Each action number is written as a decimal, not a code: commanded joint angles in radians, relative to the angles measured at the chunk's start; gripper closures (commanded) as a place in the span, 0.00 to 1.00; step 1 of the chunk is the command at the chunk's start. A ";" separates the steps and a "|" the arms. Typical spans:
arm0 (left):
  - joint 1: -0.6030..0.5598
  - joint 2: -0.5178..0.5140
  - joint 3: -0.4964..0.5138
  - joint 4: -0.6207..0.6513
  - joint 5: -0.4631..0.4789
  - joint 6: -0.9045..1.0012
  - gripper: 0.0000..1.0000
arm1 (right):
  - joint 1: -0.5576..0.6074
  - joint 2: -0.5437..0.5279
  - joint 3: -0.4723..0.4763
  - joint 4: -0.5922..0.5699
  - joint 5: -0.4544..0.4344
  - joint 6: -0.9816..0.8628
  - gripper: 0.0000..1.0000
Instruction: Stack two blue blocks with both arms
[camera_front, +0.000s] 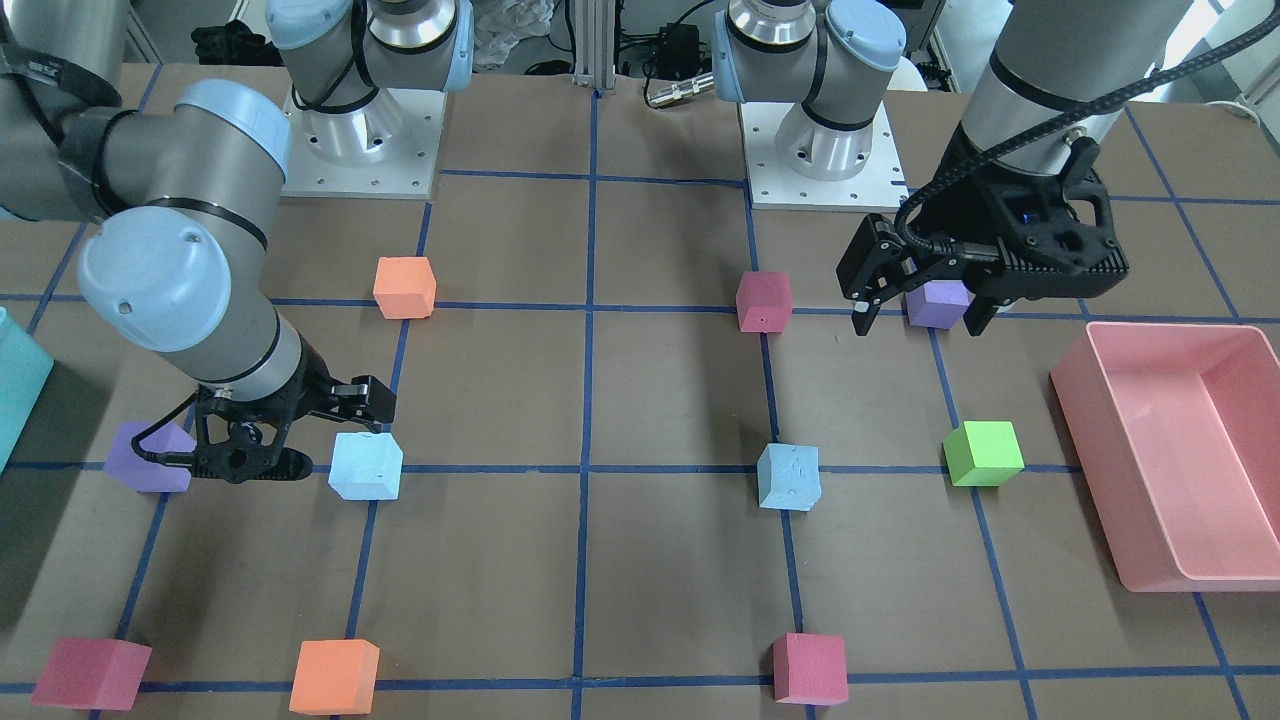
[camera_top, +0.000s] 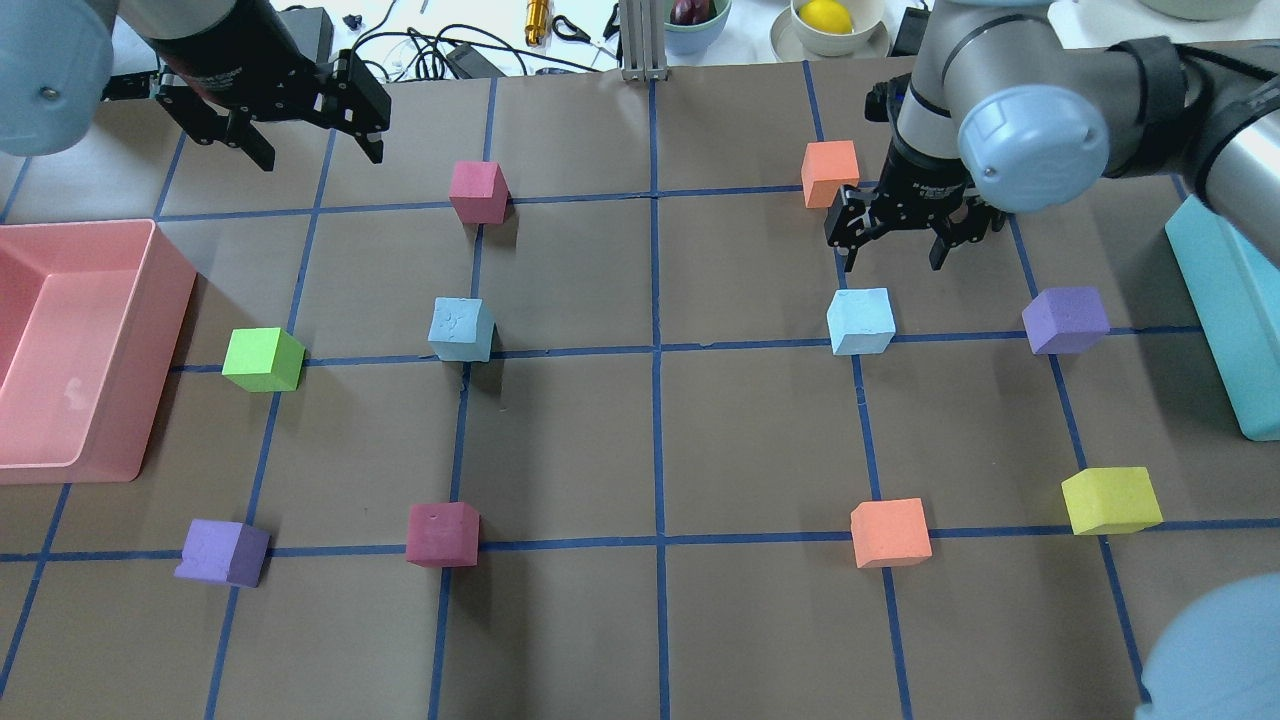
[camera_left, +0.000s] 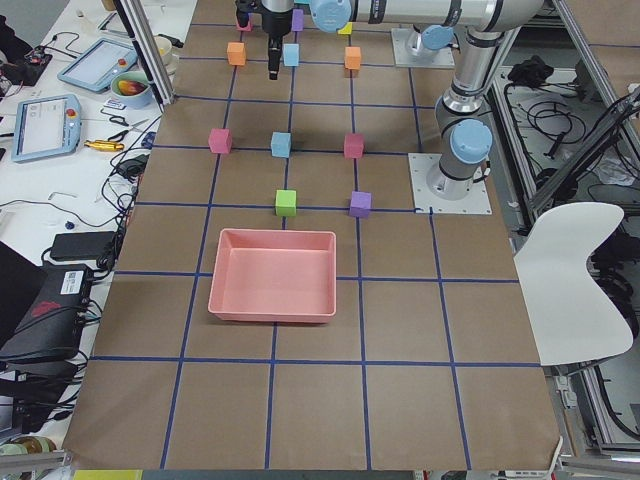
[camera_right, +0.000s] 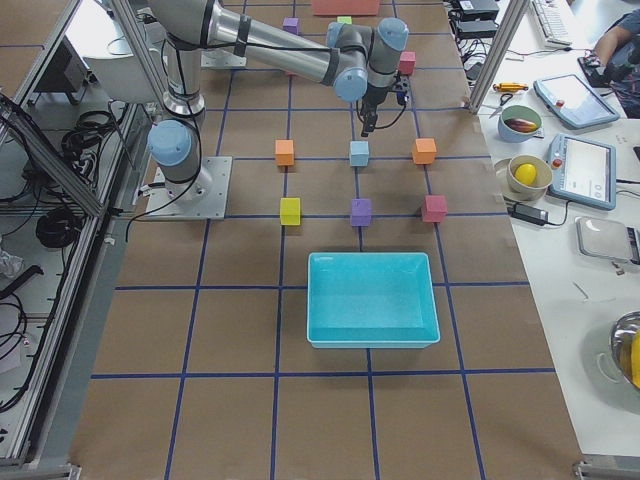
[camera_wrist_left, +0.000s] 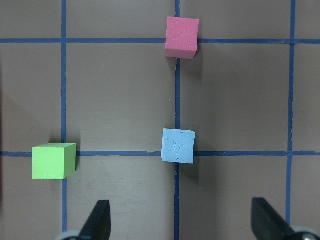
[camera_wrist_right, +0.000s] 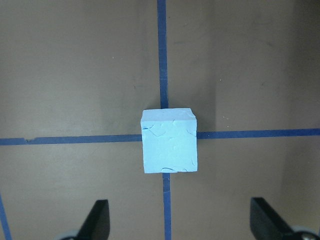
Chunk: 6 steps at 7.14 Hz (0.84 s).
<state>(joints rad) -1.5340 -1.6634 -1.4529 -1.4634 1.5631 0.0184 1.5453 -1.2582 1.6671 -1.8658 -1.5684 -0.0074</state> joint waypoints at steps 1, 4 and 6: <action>0.000 -0.001 0.000 0.000 0.000 0.000 0.00 | -0.001 0.026 0.100 -0.154 -0.010 -0.069 0.00; 0.000 -0.001 0.000 0.000 0.000 0.000 0.00 | -0.001 0.084 0.091 -0.161 -0.009 -0.078 0.00; 0.000 -0.001 0.000 0.000 0.000 0.000 0.00 | -0.001 0.109 0.092 -0.190 -0.001 -0.078 0.00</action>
<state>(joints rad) -1.5340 -1.6643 -1.4520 -1.4634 1.5631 0.0184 1.5447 -1.1668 1.7609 -2.0418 -1.5719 -0.0861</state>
